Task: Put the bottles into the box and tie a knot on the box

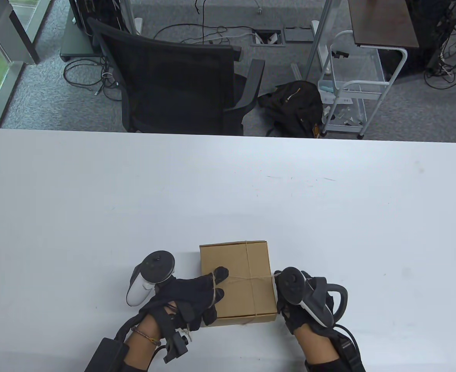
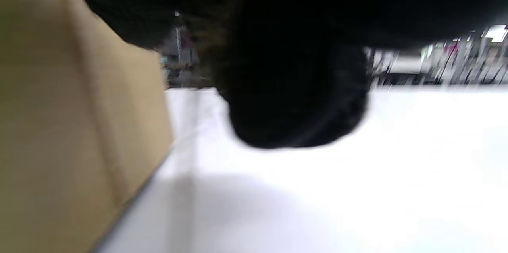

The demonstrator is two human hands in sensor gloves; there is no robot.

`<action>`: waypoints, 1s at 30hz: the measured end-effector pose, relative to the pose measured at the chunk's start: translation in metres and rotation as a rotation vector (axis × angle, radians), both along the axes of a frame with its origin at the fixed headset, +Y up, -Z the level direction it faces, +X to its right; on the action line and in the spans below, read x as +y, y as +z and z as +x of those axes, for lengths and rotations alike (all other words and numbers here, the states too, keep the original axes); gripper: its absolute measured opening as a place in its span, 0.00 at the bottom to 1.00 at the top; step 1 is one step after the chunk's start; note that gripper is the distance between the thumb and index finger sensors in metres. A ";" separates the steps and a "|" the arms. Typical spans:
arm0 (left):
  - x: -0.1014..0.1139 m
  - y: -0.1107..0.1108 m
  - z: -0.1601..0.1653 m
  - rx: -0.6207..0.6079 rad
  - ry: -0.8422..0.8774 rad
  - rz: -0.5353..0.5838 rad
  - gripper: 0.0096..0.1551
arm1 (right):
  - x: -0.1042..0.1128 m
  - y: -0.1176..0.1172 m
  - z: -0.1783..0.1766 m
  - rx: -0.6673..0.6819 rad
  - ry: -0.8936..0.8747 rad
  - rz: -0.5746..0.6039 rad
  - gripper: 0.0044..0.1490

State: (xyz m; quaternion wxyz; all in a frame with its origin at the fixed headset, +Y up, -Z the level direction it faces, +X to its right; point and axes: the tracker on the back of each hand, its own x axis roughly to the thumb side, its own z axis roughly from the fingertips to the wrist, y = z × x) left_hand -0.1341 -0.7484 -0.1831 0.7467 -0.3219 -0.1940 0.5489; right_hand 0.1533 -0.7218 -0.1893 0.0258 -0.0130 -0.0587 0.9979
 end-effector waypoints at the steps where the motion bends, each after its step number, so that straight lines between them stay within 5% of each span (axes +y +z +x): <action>1: 0.000 0.000 0.001 -0.006 -0.007 -0.001 0.45 | 0.001 0.000 0.002 -0.011 -0.021 0.015 0.37; 5: 0.001 0.000 0.006 -0.017 -0.018 -0.022 0.45 | 0.002 0.003 0.006 0.114 -0.314 0.178 0.45; 8: 0.001 0.000 0.007 -0.022 -0.019 -0.027 0.46 | 0.000 0.002 0.001 0.403 -0.467 0.230 0.49; 12: 0.000 -0.001 0.005 -0.019 -0.007 -0.041 0.45 | -0.010 -0.003 -0.011 0.725 -0.499 0.130 0.49; 15: 0.001 0.000 0.005 -0.012 -0.016 -0.037 0.45 | -0.014 -0.001 -0.018 0.835 -0.606 0.023 0.48; 23: 0.005 0.002 0.003 0.037 -0.023 -0.016 0.43 | -0.011 0.009 -0.028 0.870 -0.588 -0.065 0.40; 27: 0.023 0.006 0.003 0.158 -0.117 0.166 0.40 | -0.013 0.010 -0.032 0.875 -0.617 -0.152 0.37; 30: 0.044 0.016 0.010 0.243 -0.240 0.492 0.35 | -0.012 0.015 -0.035 0.875 -0.640 -0.184 0.39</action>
